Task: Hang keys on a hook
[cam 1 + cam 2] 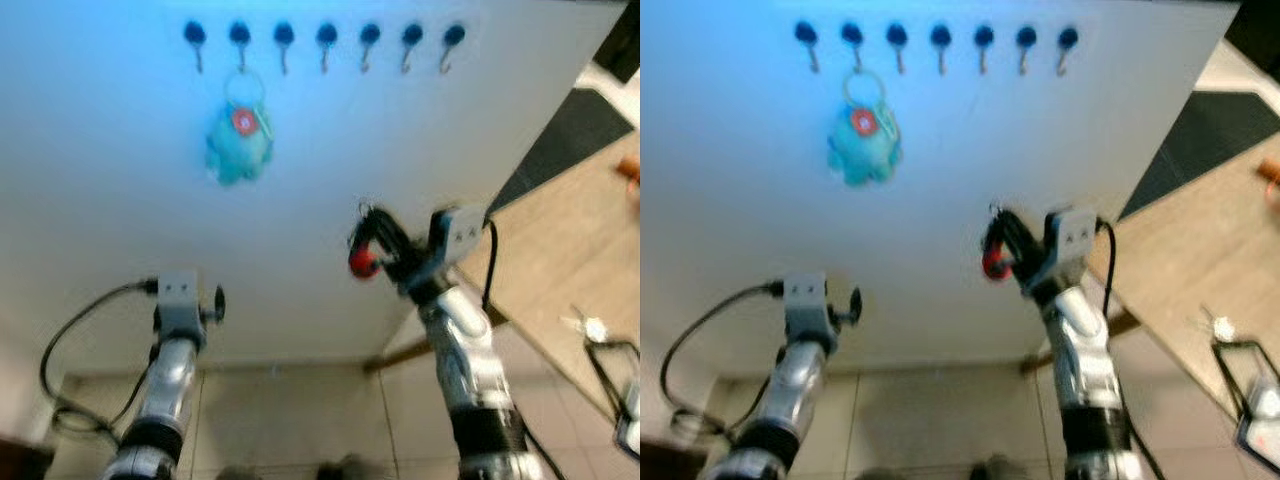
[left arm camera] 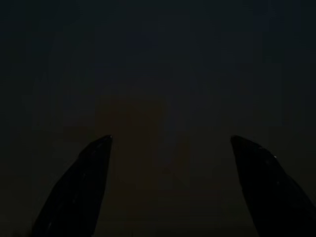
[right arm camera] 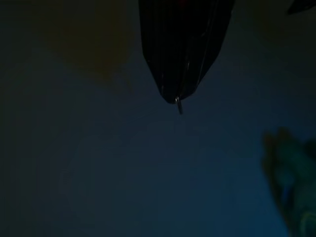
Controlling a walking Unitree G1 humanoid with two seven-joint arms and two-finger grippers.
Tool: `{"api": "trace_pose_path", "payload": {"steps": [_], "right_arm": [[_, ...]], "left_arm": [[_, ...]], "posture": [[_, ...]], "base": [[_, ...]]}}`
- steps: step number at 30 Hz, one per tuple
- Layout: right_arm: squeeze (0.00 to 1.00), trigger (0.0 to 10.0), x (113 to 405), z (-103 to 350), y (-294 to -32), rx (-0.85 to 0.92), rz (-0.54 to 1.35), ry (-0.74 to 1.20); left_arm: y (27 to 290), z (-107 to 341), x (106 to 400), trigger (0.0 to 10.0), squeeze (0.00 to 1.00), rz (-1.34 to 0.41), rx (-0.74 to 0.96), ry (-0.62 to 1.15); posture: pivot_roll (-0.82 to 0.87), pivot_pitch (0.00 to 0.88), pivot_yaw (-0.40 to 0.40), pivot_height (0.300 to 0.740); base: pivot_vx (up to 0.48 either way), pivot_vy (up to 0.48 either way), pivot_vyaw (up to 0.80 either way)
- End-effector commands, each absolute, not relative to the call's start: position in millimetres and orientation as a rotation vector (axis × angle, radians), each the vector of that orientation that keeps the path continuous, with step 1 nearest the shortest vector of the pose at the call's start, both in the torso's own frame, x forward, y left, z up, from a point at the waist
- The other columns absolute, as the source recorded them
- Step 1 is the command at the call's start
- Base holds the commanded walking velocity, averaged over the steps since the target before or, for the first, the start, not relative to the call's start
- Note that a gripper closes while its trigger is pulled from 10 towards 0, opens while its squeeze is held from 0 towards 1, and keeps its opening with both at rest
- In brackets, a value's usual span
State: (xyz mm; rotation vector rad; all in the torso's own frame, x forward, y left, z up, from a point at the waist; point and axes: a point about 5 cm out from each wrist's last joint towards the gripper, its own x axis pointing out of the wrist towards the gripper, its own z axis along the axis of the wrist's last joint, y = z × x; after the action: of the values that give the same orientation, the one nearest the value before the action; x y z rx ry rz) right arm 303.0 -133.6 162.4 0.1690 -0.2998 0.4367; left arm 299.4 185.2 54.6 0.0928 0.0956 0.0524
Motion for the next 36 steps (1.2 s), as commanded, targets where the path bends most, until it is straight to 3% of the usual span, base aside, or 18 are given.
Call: {"api": "trace_pose_path", "payload": {"steps": [1, 12, 17, 24, 36], "right_arm": [[0.0, 10.0, 300, 169, -132, 0.186, 0.433, -0.315], [0.0, 10.0, 298, 193, -136, 0.171, 0.378, -0.385], [0.0, 10.0, 297, 212, -139, 0.155, 0.35, -0.463], [0.0, 10.0, 301, 244, -141, 0.171, 0.314, -0.57], [0.0, 10.0, 312, 276, -139, 0.314, 0.354, -0.643]], "left_arm": [[175, 61, 300, 10.0, 0.0, -0.002, 0.108, 0.068], [154, 87, 303, 10.0, 0.0, -0.145, 0.146, -0.03], [132, 100, 296, 10.0, 0.0, -0.382, 0.226, -0.12], [104, 143, 281, 10.0, 0.0, -0.636, 0.08, -0.279], [90, 186, 284, 10.0, 0.0, -0.675, 0.054, -0.396]], "posture": [[0.06, 0.074, -0.028, 0.74], [0.05, 0.074, -0.027, 0.74], [0.05, 0.078, -0.03, 0.74], [0.05, 0.091, -0.038, 0.74], [0.05, 0.095, -0.049, 0.74]], "base": [[0.0, 0.0, 0.0], [0.0, 0.0, 0.0], [0.0, 0.0, 0.0], [0.0, 0.0, 0.0], [0.0, 0.0, 0.0]]}}
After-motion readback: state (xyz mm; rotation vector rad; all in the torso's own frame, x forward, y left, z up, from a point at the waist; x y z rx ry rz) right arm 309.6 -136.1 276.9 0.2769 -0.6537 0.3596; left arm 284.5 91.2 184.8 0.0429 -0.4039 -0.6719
